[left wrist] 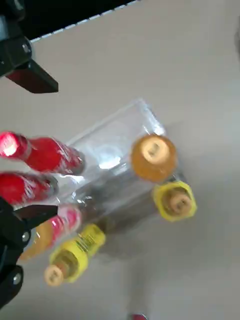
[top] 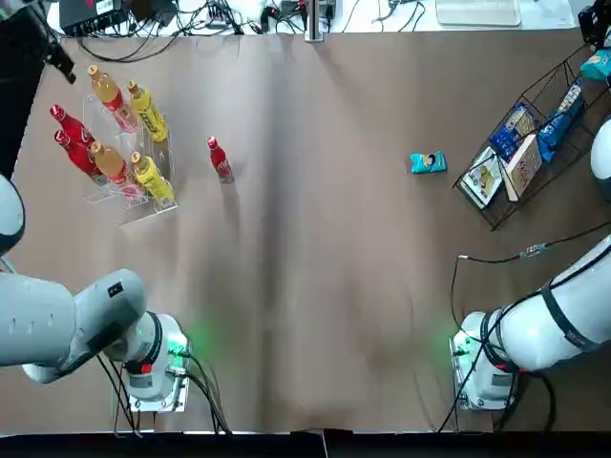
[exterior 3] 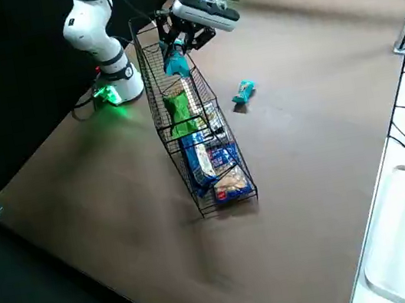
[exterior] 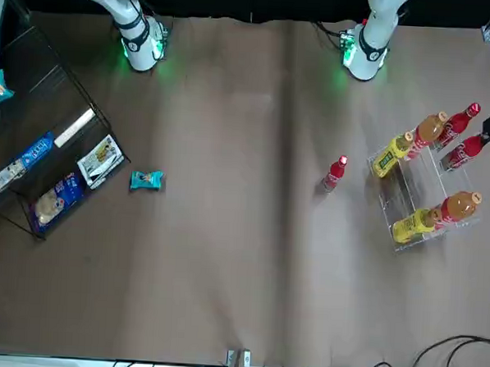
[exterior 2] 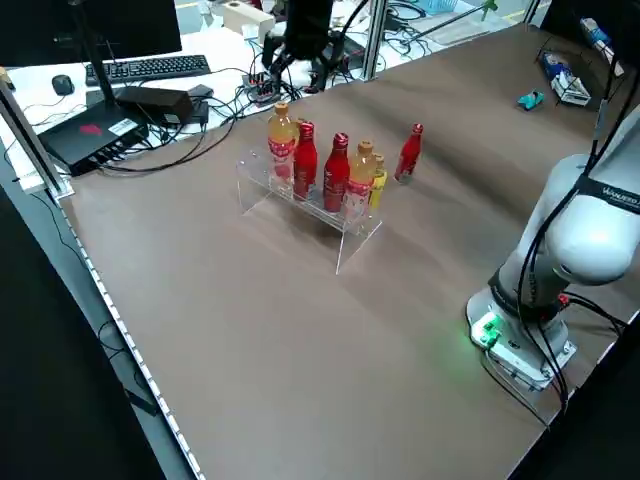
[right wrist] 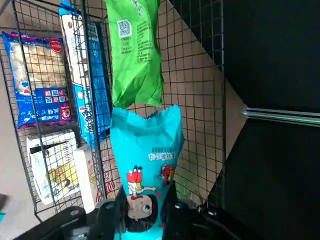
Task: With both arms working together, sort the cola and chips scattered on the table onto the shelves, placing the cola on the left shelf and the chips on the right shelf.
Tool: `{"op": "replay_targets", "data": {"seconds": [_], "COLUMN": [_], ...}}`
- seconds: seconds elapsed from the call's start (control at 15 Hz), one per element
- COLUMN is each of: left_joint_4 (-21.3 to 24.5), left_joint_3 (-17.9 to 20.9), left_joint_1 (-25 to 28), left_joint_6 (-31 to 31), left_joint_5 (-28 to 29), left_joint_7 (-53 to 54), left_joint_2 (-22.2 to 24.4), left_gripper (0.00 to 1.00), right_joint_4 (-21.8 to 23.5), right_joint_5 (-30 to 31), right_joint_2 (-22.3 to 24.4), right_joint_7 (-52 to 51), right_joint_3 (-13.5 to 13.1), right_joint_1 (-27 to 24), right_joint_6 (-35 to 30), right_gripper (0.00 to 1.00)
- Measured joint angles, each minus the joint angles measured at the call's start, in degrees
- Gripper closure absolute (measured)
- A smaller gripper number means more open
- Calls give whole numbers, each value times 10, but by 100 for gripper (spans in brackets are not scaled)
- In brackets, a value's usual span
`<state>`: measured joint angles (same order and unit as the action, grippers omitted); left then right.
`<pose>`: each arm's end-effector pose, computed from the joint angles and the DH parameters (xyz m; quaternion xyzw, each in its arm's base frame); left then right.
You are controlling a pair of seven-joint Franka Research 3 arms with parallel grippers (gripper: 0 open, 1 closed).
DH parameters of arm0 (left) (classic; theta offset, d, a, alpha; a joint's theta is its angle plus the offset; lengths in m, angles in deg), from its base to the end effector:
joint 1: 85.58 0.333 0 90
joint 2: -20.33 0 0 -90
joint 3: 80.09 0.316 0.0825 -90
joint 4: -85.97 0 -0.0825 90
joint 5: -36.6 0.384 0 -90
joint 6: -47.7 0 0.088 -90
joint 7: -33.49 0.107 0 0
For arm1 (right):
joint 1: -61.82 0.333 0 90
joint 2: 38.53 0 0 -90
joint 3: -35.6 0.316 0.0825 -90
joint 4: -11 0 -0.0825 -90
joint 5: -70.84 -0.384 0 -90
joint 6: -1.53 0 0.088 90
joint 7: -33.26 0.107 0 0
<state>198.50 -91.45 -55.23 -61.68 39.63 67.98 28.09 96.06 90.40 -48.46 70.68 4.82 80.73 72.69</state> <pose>0.4998 0.1712 0.5383 -0.9884 0.1420 -0.0173 0.0519 0.5423 -0.1334 0.5692 0.8594 -0.4249 -0.1385 0.2483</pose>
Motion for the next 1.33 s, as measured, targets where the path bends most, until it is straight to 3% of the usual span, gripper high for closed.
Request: {"op": "replay_targets", "data": {"seconds": [0.33,0.53,0.87,1.33], "left_joint_4": [-2,4,7,41], "left_joint_3": [-192,-265,-273,-272], "left_joint_1": [-23,-58,-122,-132], "left_joint_6": [9,2,-34,-39], "left_joint_5": [-2,-2,-2,-2], "left_joint_7": [-246,-362,-459,-476], "left_joint_2": [-41,-97,-166,-176], "left_gripper": [0,0,0,7], "right_joint_4": [2,10,20,18], "right_joint_5": [0,0,0,0], "right_joint_2": [-1,-3,-7,-7], "right_joint_7": [0,0,0,-3], "right_joint_3": [0,-1,0,5], "right_joint_1": [-1,-7,-7,-3], "right_joint_6": [8,14,19,5], "right_gripper": [67,63,62,64]}}
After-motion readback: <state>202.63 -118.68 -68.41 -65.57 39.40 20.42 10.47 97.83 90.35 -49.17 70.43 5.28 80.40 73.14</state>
